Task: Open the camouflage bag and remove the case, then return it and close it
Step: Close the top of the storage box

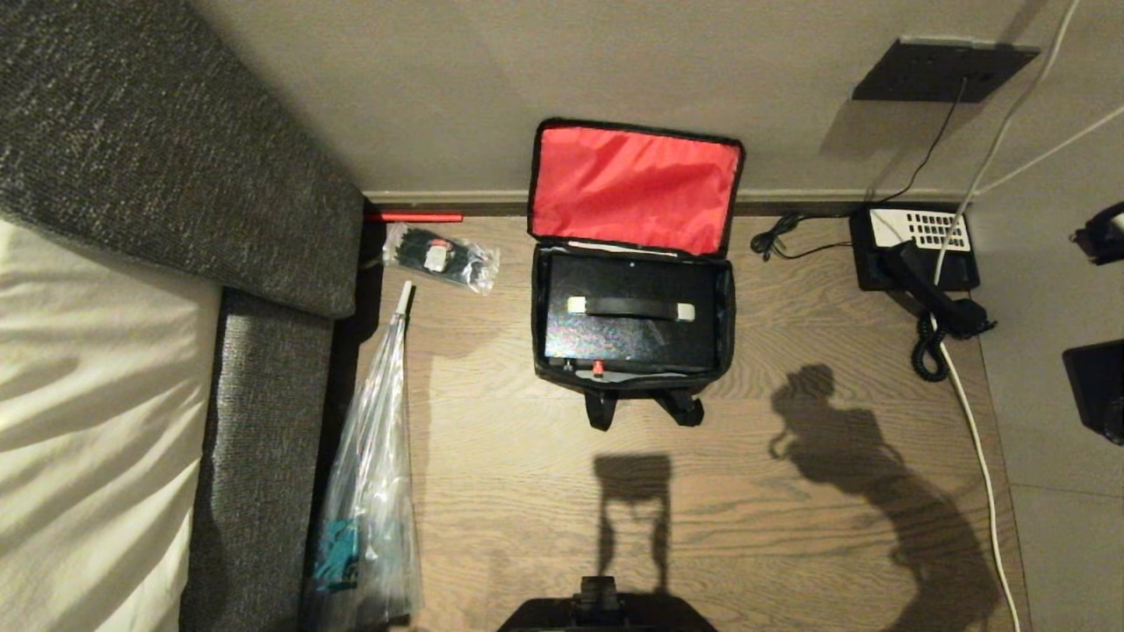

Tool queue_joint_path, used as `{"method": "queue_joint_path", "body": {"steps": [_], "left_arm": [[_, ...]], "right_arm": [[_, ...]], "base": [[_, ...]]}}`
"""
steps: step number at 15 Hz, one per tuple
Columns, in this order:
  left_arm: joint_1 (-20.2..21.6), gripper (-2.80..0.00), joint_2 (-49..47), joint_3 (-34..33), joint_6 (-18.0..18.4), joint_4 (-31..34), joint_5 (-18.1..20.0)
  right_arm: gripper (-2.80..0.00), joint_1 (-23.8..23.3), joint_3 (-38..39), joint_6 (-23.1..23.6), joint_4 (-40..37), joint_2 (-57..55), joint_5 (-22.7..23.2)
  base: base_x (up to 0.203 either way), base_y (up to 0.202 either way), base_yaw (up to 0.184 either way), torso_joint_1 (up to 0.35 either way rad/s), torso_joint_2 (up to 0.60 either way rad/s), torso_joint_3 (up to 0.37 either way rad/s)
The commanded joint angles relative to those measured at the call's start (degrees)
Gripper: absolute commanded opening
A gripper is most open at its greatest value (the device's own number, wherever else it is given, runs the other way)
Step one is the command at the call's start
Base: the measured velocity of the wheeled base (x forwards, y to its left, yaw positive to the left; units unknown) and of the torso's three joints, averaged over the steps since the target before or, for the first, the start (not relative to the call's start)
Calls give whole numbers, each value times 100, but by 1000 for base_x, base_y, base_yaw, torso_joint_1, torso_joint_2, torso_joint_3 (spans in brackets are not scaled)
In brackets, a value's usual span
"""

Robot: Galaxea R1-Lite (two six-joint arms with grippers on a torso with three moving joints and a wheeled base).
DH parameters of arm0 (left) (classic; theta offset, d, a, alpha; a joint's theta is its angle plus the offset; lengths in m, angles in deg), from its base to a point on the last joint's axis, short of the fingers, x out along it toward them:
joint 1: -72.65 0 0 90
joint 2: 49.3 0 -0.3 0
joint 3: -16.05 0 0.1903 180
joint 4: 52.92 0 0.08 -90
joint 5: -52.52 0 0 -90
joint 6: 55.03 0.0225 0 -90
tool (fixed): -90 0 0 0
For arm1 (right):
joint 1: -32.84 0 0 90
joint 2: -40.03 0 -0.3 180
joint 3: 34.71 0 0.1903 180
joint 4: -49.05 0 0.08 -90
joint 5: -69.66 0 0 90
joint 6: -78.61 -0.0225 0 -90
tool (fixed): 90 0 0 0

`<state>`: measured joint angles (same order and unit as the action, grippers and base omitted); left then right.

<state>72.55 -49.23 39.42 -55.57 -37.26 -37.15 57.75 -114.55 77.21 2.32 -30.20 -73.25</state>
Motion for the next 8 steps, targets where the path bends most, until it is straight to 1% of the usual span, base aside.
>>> {"method": "queue_joint_path", "body": {"steps": [1,5,8], "left_arm": [[1,-280,-7,-229,10,-3,2],[1,-280,-7,-229,-2,-8,-3],[1,-280,-7,-229,-7,-12,-7]], "right_arm": [[-280,-14,105,-25,-12,20,-27],[-280,-13,207,-123,-10,1,-27],[-280,-13,198,-123,-10,0,-27]], "base": [[0,0,0,0,0,0],[0,0,0,0,0,0],[0,0,0,3,-2,-111]]}}
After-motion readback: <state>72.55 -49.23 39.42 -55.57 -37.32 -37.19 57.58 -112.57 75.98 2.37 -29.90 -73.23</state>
